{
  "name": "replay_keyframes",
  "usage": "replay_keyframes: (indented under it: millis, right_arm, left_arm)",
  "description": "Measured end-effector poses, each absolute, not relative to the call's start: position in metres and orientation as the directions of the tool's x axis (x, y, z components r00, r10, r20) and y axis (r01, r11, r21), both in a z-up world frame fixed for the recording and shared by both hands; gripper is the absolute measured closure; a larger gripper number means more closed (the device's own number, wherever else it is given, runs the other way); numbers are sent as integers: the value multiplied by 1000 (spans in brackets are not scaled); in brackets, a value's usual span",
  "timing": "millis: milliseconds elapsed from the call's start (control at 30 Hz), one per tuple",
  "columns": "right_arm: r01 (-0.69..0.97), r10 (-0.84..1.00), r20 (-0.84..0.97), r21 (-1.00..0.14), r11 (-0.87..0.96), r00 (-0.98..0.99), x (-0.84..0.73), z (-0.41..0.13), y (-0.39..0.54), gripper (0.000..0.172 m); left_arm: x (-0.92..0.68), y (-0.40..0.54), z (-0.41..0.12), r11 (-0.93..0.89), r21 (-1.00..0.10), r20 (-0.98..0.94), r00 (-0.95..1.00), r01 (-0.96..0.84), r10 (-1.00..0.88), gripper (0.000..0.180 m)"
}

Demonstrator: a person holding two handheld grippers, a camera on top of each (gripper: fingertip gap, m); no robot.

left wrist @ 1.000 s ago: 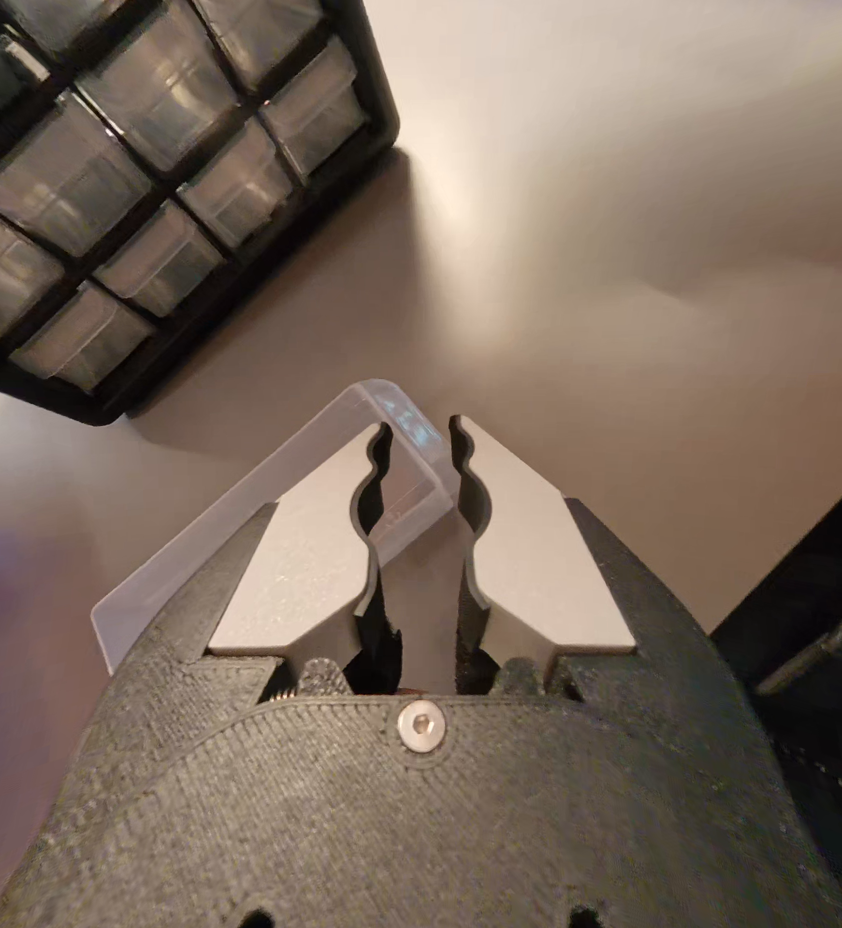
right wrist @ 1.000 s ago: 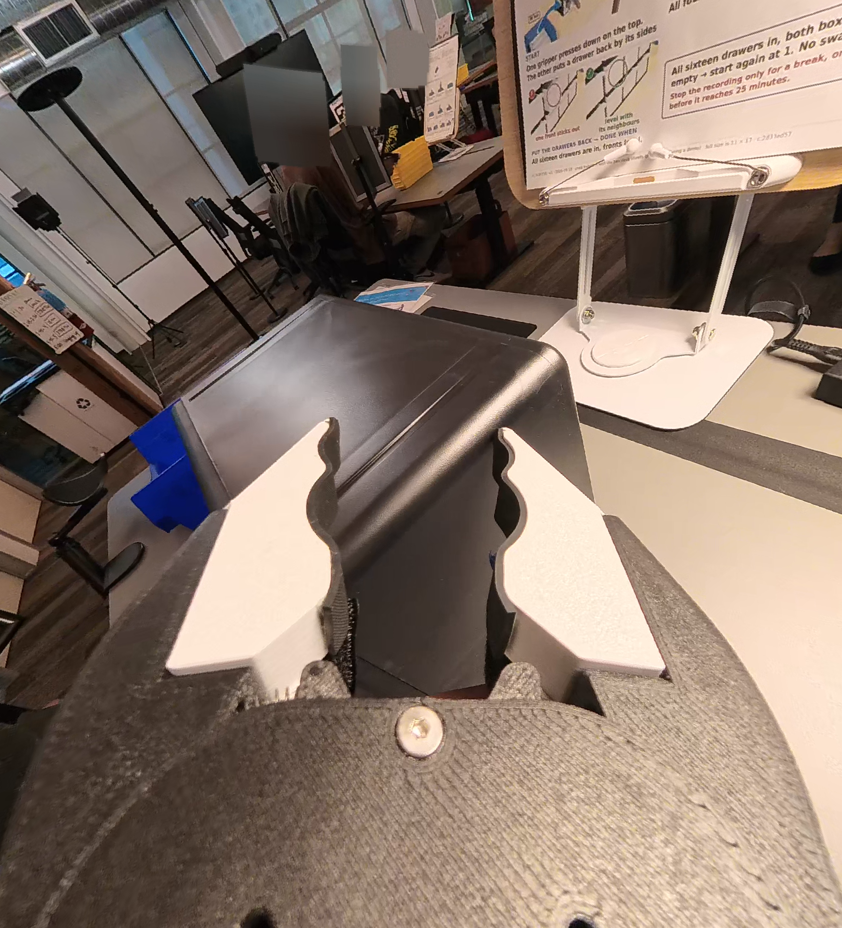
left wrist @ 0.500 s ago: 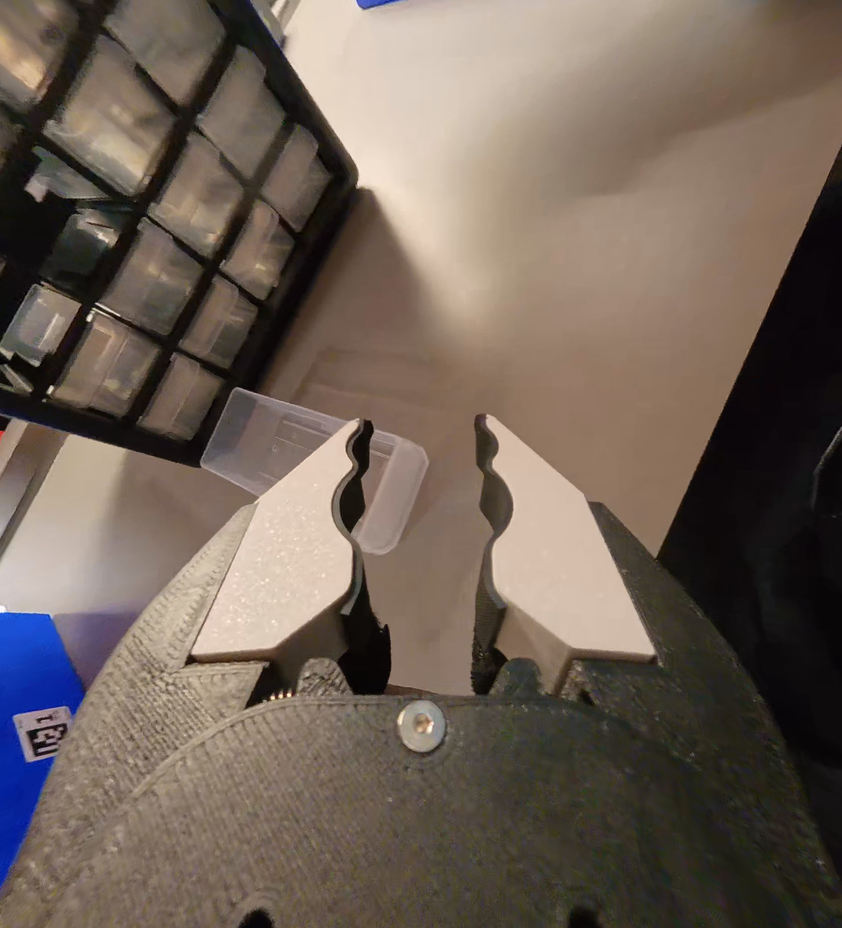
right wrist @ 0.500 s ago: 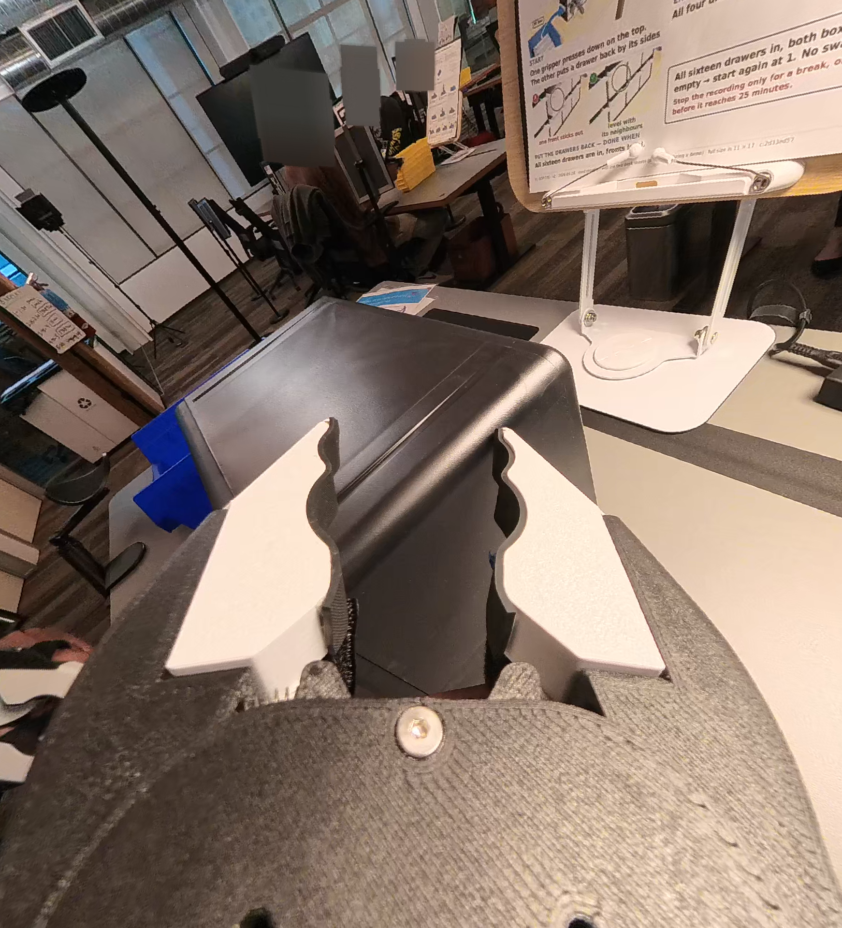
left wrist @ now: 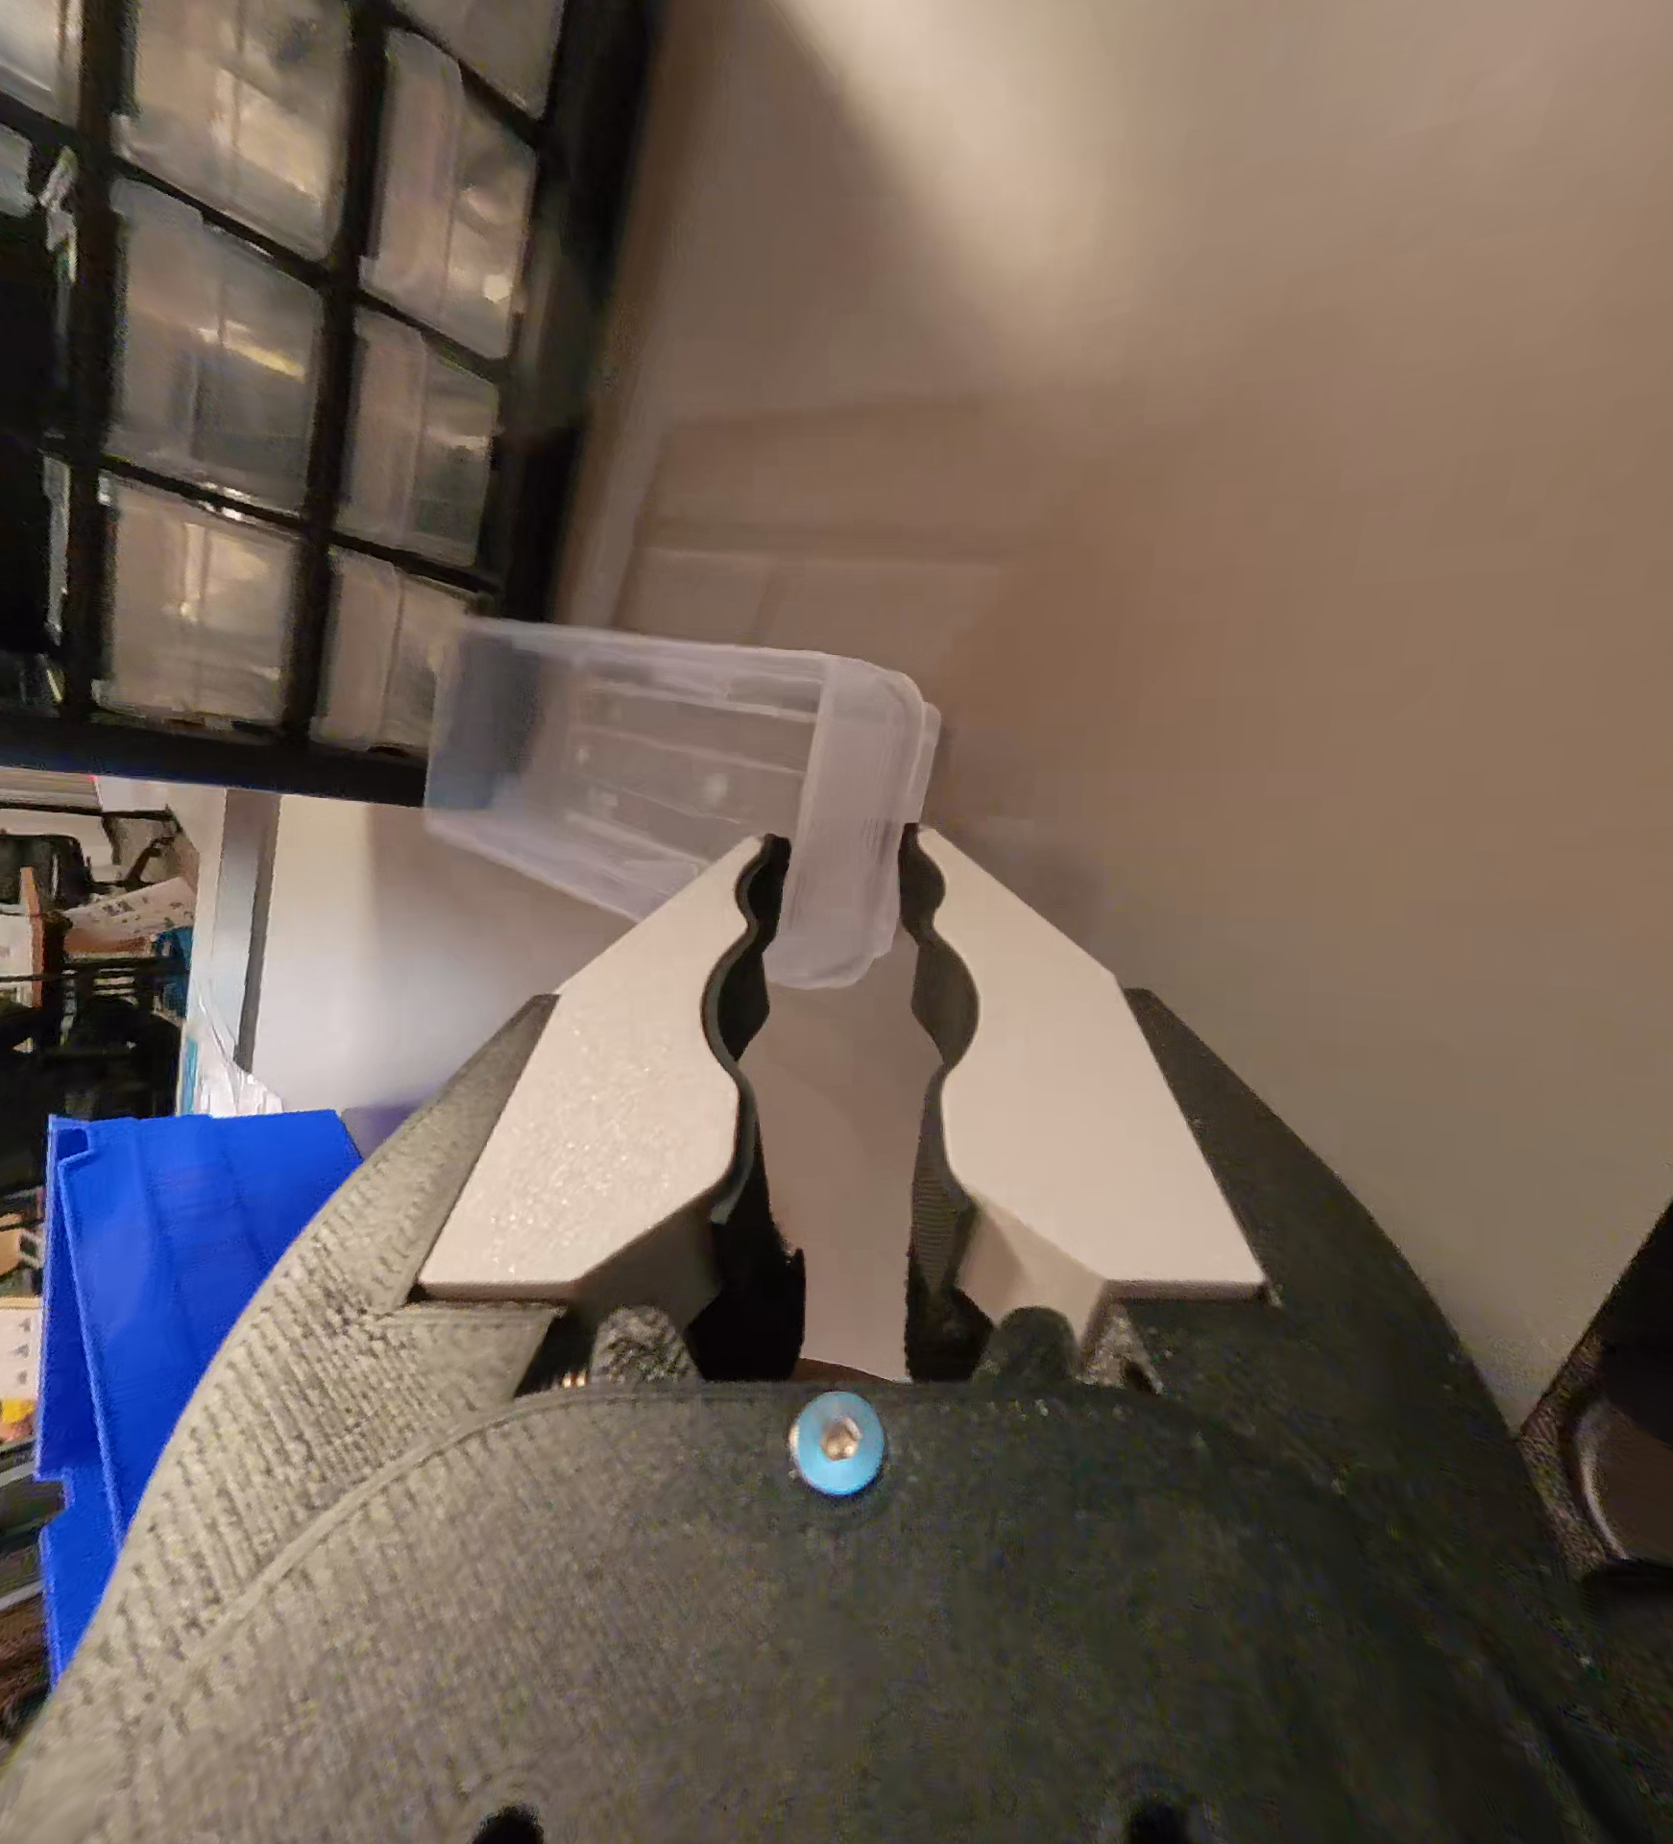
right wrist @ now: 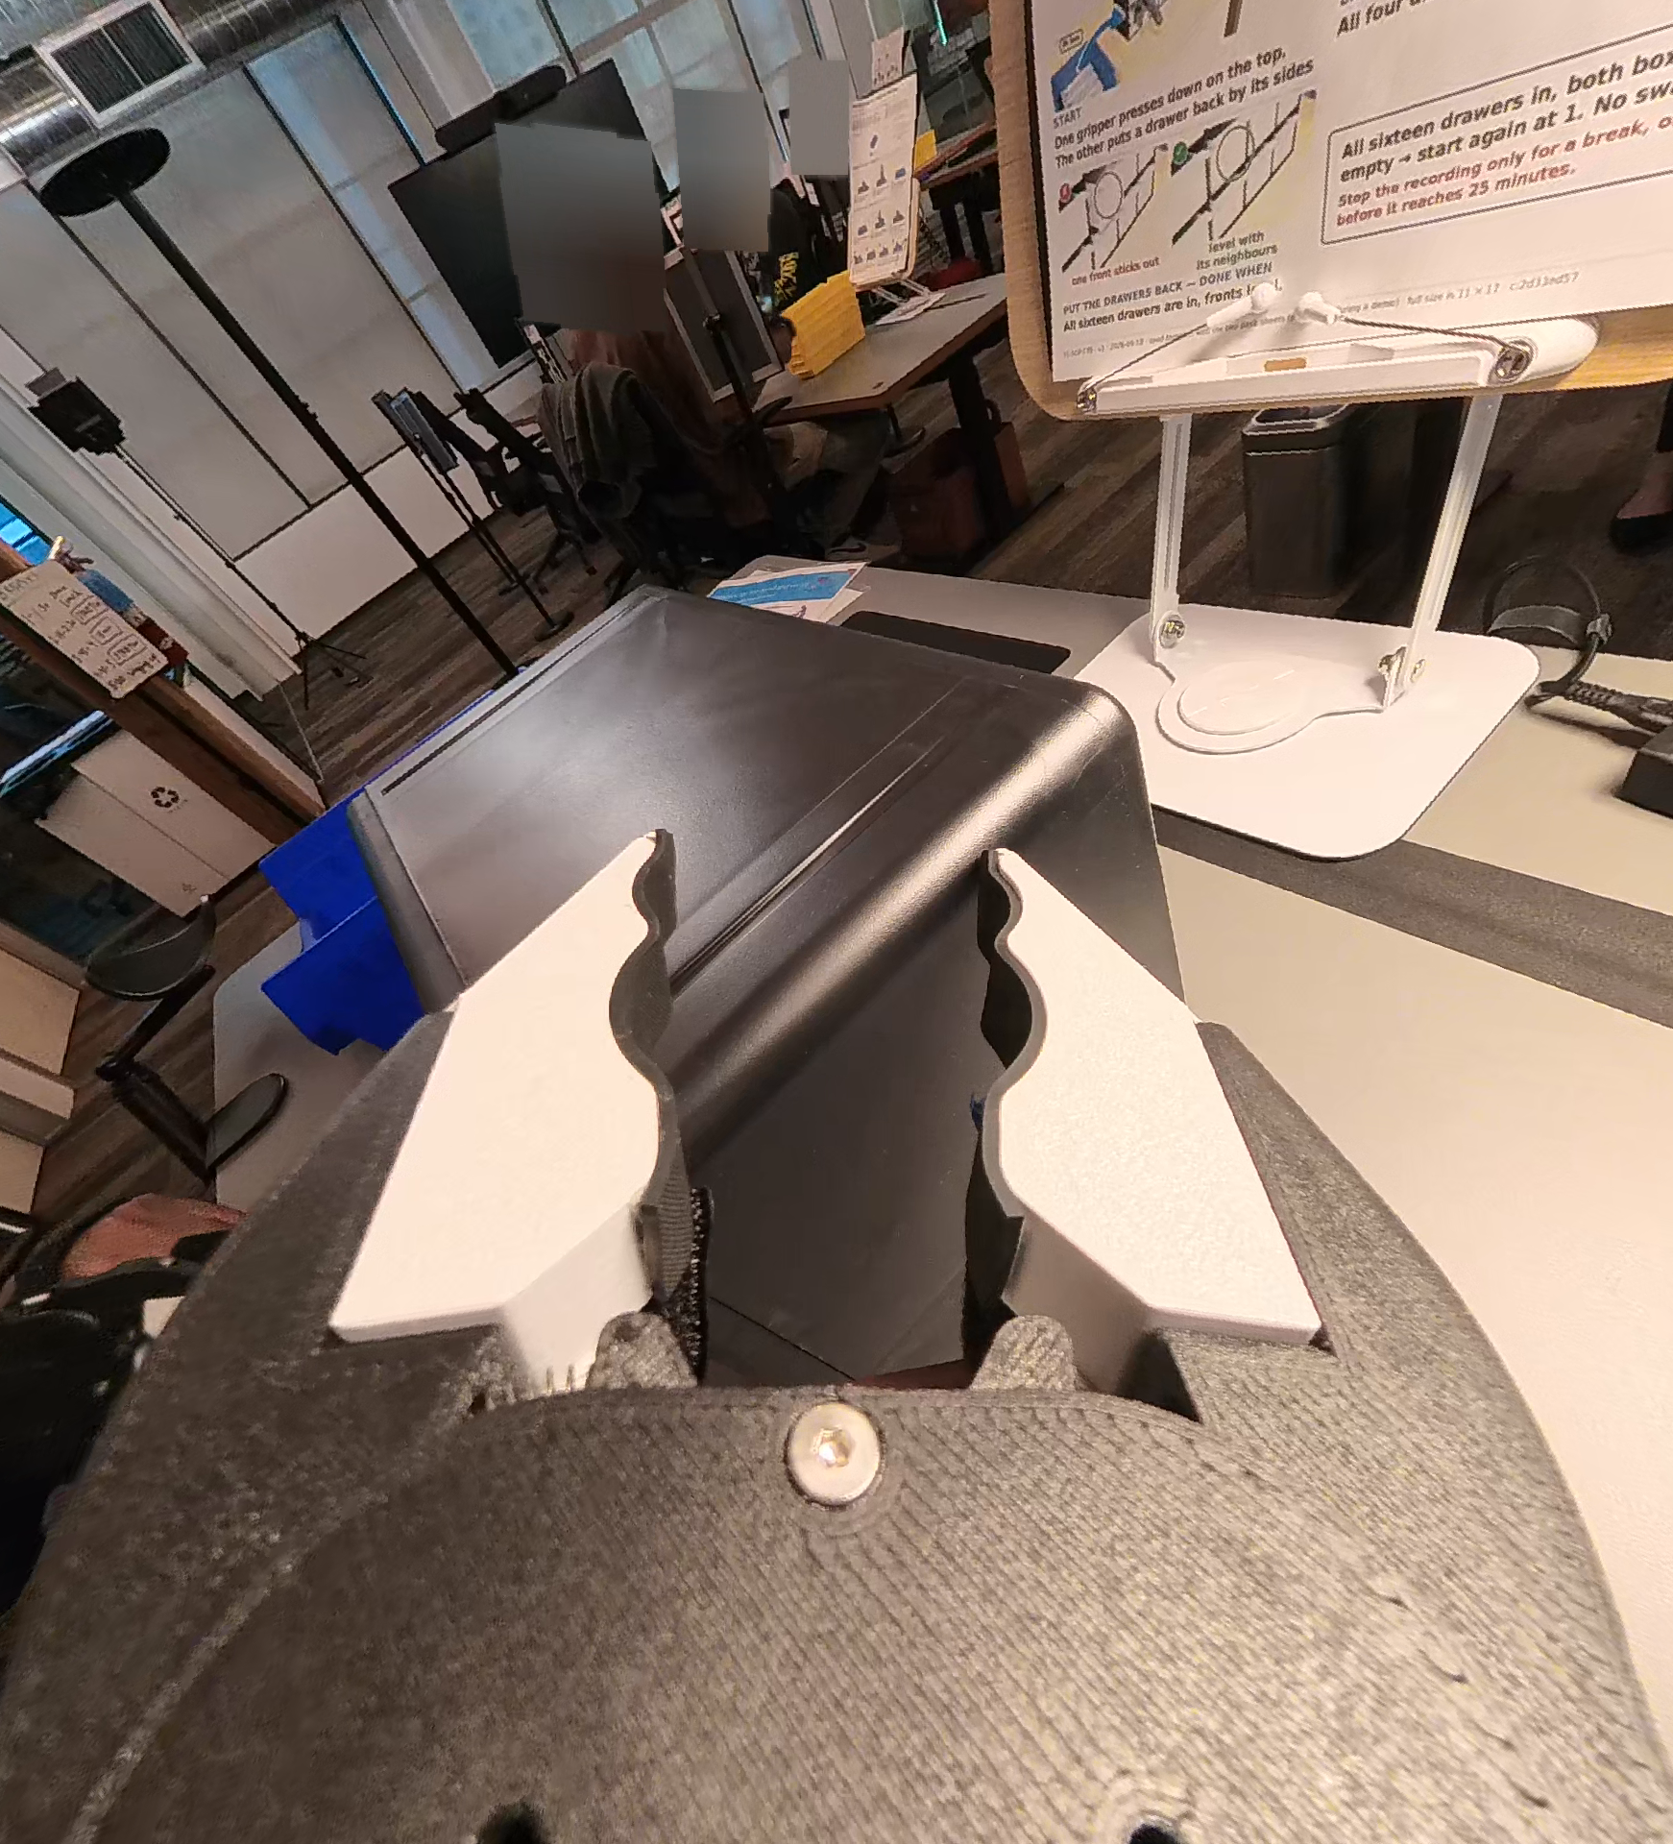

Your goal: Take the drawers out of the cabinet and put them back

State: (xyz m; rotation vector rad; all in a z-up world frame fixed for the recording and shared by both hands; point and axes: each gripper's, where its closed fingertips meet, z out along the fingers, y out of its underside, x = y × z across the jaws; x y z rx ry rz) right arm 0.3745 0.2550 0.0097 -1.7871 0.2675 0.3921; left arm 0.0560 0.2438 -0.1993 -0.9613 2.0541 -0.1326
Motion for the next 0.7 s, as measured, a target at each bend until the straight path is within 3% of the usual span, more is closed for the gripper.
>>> replay_keyframes:
  millis: [233, 433, 533, 700]
  right_arm:
    - [-382, 24, -400, -890, -248, 916, 376, 9, 255, 110]
    - [-379, 19, -395, -892, -246, 918, 376, 9, 256, 111]
    - [-378, 17, -394, -892, -247, 919, 375, 9, 256, 111]
    - [-375, 13, -390, -893, -248, 921, 375, 9, 256, 111]
  left_arm:
    - [57, 225, -148, 761, -514, -686, -342, -396, -642, 162]
    - [55, 180, -91, 749, -649, -613, -492, -134, -619, 162]
    - [67, 180, -72, 754, -649, -582, -575, -97, -575, 162]
    - [100, 197, -47, 653, -742, -395, -684, -156, -613, 162]
